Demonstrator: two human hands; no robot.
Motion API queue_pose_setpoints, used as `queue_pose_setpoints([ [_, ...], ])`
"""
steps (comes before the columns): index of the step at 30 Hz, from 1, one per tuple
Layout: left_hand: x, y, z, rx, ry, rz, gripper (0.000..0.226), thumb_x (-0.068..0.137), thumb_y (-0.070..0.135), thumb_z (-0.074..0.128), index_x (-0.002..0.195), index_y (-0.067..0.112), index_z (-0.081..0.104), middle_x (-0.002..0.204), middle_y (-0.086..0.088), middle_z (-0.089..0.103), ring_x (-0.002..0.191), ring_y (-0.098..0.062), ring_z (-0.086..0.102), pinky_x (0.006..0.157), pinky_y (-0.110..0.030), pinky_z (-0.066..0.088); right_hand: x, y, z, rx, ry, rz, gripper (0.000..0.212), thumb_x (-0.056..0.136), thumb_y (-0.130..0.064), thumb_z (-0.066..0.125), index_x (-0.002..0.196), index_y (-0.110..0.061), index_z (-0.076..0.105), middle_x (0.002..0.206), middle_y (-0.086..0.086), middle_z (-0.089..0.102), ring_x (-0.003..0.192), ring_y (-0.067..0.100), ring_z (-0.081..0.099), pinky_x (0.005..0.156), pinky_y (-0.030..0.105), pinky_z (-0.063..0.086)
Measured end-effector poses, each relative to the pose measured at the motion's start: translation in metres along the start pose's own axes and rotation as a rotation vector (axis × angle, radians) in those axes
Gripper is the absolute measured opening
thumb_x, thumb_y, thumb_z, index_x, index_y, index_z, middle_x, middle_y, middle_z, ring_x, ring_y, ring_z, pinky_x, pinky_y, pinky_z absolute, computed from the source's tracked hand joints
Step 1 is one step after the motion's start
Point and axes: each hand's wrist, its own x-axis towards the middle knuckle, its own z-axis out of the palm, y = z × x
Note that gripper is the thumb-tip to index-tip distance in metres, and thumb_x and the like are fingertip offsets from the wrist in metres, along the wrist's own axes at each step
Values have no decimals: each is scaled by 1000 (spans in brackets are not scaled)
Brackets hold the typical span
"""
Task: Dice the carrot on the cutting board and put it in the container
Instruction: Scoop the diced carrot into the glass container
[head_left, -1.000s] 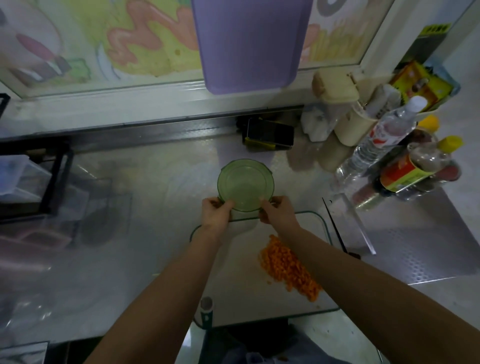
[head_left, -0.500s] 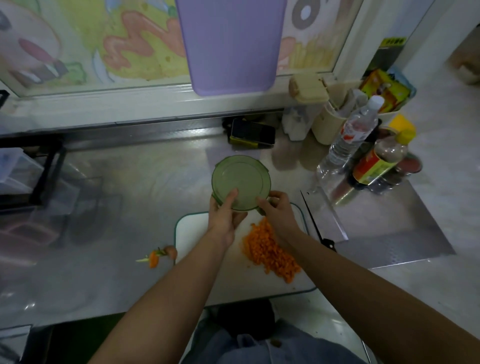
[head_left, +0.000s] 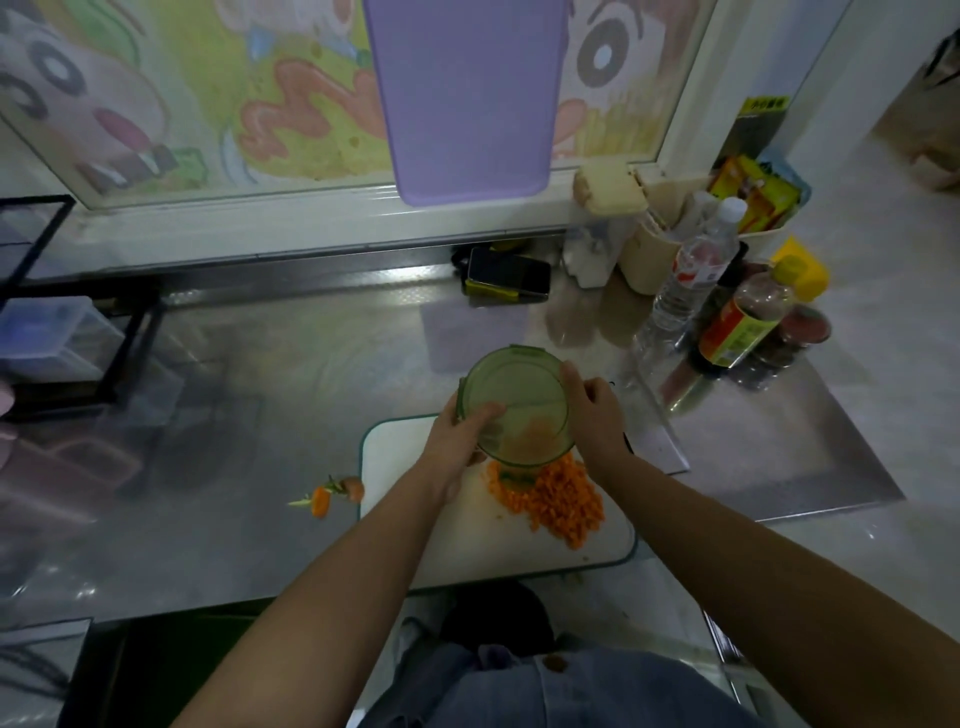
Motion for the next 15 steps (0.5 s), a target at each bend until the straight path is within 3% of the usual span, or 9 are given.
queue_pose_setpoints([
  [3,-5,-3,4,-63,-34,-50,80,78,32,76,145,21,33,127,-8,60,102,-24,64,73,-36,56,-6,2,-1,48,78,2,49,92,-56,45,68,-15,32,64,0,33,59,14,35,55,30,33],
  [5,-13,-3,8,-84,-137,-96,59,82,26,72,133,6,48,113,-16,67,85,-26,68,69,-40,59,-8,5,-3,84,140,37,48,92,-56,45,71,-15,34,66,1,34,60,13,35,56,30,35],
  [7,-16,-8,11,-69,-166,-93,43,86,19,68,124,4,55,105,-19,69,76,-28,69,71,-42,59,-10,8,-6,73,139,41,46,94,-55,43,73,-14,37,66,1,37,59,13,37,55,28,35],
  [12,-11,-10,2,100,-154,-17,47,82,29,67,127,23,57,118,-6,66,103,-24,64,88,-44,55,-3,-2,-13,-19,55,-43,42,99,-42,40,96,-3,55,84,7,52,75,16,48,62,28,39],
  [15,-12,-11,-5,243,-219,-6,61,74,35,72,132,25,54,118,-2,66,105,-21,63,88,-41,55,1,0,-14,-218,-36,-126,39,98,-41,42,79,-8,52,73,3,47,67,15,44,61,30,36],
])
